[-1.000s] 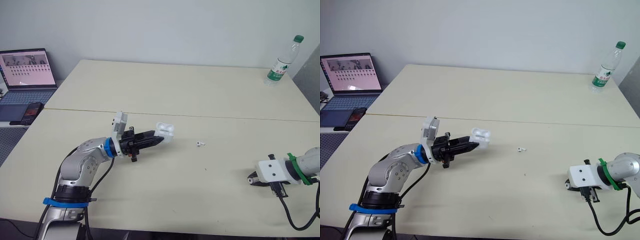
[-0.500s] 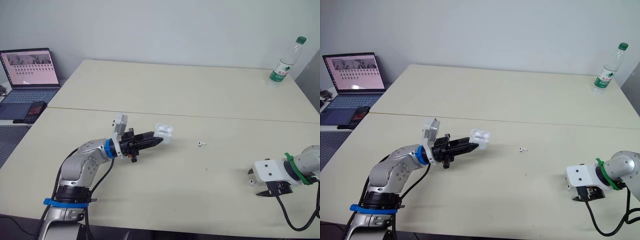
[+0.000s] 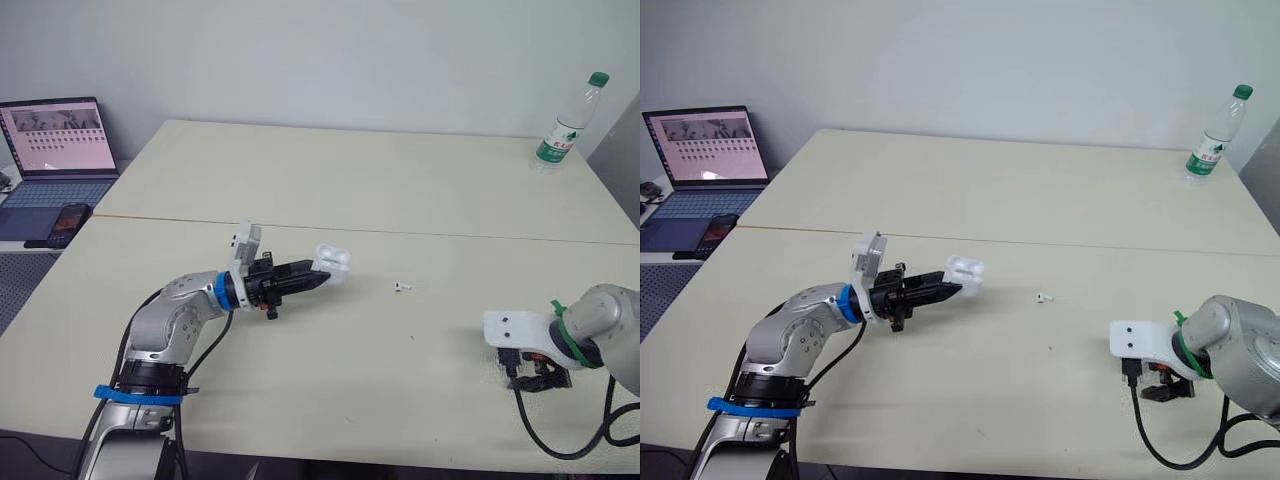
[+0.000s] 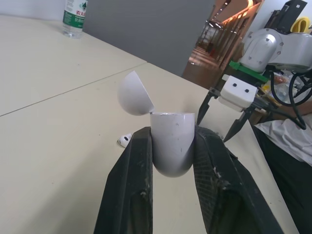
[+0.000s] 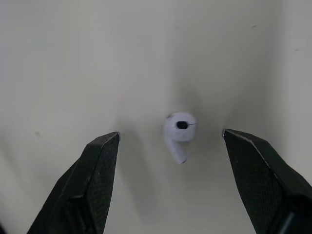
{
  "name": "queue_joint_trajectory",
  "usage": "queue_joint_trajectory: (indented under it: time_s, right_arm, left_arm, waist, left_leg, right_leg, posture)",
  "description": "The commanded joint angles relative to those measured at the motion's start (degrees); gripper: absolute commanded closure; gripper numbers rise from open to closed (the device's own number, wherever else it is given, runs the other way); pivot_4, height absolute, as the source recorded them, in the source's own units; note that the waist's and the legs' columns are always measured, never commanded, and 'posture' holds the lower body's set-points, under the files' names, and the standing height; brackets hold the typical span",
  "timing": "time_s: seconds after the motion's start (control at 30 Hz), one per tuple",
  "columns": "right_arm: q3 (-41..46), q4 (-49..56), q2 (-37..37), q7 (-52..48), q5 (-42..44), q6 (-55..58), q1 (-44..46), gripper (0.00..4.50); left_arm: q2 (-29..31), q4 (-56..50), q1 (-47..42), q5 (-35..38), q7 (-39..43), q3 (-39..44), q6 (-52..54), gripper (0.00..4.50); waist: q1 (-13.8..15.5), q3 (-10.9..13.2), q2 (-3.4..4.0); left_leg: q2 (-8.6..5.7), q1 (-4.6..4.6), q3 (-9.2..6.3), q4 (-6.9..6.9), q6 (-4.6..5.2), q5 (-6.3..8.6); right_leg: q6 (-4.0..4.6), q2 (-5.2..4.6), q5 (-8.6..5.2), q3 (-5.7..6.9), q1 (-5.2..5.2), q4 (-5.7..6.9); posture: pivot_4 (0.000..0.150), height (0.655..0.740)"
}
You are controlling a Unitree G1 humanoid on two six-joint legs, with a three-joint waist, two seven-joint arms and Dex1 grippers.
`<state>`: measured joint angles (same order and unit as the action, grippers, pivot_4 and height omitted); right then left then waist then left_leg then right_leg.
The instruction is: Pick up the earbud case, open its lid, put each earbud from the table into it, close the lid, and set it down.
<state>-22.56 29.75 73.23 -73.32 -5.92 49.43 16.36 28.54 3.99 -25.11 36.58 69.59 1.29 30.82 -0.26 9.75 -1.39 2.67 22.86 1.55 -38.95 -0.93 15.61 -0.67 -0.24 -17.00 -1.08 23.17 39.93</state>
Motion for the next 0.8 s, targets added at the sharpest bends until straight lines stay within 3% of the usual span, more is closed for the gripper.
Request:
queue_joint_trajectory:
  time_s: [0.03,0.27,0.37,0.6,0.8]
  right_arm:
    - [-0.7,0.3,-0.4,0.3,-1.2,1.4,1.7,0.99]
    - [-2.4,1.3,-0.6,-0.6,-0.4,3.5,3.2,0.99]
    - [-2.7,2.0,-1.1,-0.9,0.5,5.1,3.7,1.56]
    - [-3.5,2.7,-0.5,-1.2,0.8,6.3,4.4,4.08]
    - [-3.1,3.0,-0.3,-0.9,1.0,6.7,4.4,4.10]
  left_arm:
    - [0.1,-1.9,-0.6,0.2,0.4,0.1,-0.7,3.74]
    - [0.5,-2.4,0.1,0.1,0.1,0.2,-0.6,3.74]
    - [0.6,-2.7,0.4,0.1,-0.1,0.2,-0.6,3.74]
    - [0.5,-3.6,1.1,0.7,-0.7,0.6,0.0,3.74]
    - [0.5,-4.0,1.4,0.9,-0.9,0.7,0.3,3.74]
  waist:
    - [0.0,0.0,0.00]
    - [0.0,0.0,0.00]
    - [0.0,0.0,0.00]
    - [0.0,0.0,0.00]
    - [0.0,0.0,0.00]
  left_leg:
    - [0.00,0.01,-0.01,0.00,0.00,0.00]
    - [0.00,0.01,-0.01,0.00,0.00,0.00]
    - [0.01,0.00,0.00,0.00,0.00,0.00]
    - [0.00,0.01,-0.01,0.00,0.00,0.00]
    - [0.00,0.01,-0.02,0.00,0.00,0.00]
  right_leg:
    - [0.00,0.00,0.00,0.02,0.00,0.00]
    - [0.00,0.00,0.00,0.01,0.00,0.00]
    - [0.00,0.00,0.00,0.01,0.00,0.00]
    - [0.00,0.00,0.00,0.01,0.00,-0.01]
    - [0.00,0.00,0.00,0.02,0.00,-0.01]
  posture:
    - [0.150,0.7362]
    - [0.150,0.7362]
    - [0.150,0.7362]
    - [0.150,0.7362]
    - [0.150,0.7362]
